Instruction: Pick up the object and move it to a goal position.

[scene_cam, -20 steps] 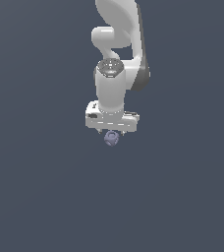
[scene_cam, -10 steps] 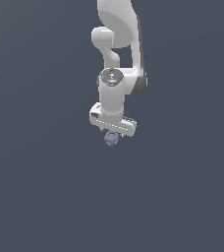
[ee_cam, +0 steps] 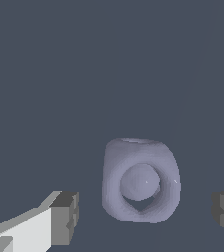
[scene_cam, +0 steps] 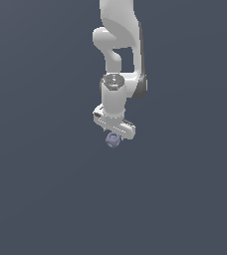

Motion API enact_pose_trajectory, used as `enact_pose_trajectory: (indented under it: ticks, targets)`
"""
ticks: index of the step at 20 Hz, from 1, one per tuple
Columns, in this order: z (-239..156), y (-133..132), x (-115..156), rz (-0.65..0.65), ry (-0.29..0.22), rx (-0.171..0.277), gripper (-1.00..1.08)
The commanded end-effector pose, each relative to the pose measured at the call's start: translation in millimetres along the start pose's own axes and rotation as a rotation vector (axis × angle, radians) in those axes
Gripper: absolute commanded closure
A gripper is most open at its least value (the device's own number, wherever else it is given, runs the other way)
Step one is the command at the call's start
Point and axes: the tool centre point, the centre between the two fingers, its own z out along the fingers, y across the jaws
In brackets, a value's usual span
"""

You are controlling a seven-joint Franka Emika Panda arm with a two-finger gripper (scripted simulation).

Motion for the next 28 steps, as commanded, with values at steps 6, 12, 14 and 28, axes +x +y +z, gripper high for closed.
enact_pose_trajectory:
  ticks: [6, 12, 14, 28]
  targets:
    - [4.1, 2.0, -3.1, 0.029, 0.0, -0.001, -0.92]
    - [16.0, 2.4, -3.5, 0.03, 0.0, -0.001, -0.92]
    - [25.1, 2.5, -3.9, 0.031, 0.0, -0.001, -0.92]
    - [54.6, 2.4, -3.8, 0.034, 0.001, -0.001, 1.08]
